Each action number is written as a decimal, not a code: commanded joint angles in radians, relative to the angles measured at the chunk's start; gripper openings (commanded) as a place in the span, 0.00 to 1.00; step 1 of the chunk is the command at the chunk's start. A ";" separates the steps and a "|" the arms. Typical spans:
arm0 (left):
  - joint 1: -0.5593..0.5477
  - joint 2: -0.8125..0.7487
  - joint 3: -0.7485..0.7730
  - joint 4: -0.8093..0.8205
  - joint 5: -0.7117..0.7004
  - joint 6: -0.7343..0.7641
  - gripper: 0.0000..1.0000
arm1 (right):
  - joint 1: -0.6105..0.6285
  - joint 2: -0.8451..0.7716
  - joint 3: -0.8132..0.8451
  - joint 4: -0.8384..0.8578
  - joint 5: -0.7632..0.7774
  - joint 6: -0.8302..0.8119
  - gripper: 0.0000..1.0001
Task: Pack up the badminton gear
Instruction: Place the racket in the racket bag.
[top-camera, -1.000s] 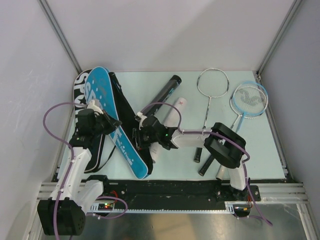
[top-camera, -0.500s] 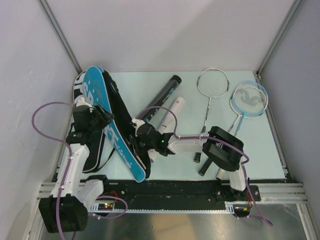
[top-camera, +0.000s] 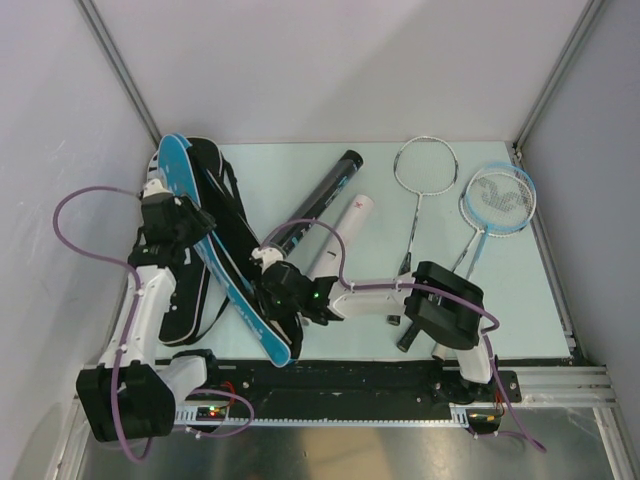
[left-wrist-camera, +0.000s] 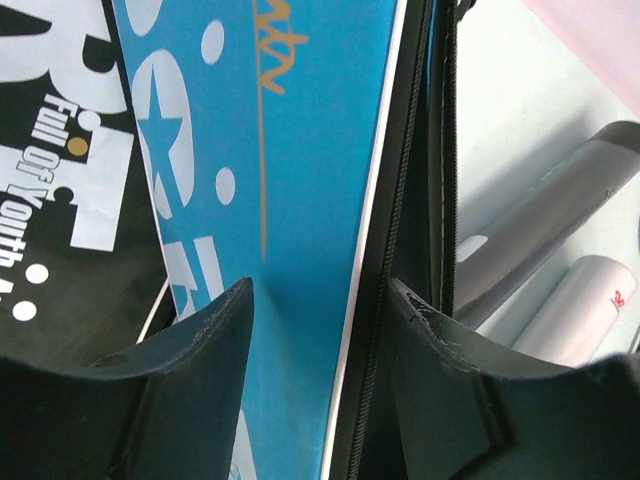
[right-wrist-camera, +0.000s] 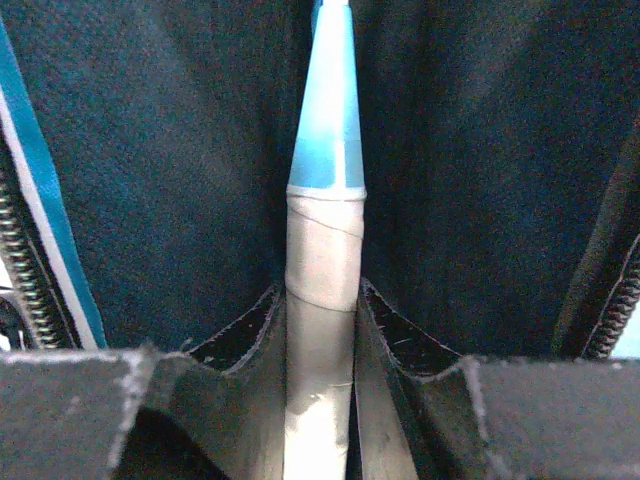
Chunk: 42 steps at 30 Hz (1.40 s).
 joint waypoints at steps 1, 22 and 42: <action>0.009 -0.018 -0.041 0.003 0.010 0.034 0.57 | 0.008 -0.015 0.071 0.035 0.076 -0.029 0.00; 0.010 -0.088 -0.110 0.004 0.107 0.165 0.00 | -0.025 -0.255 0.101 -0.131 0.021 -0.003 0.61; 0.008 -0.205 -0.149 0.005 0.187 0.177 0.00 | -0.344 -0.748 -0.100 -0.977 0.523 0.646 0.63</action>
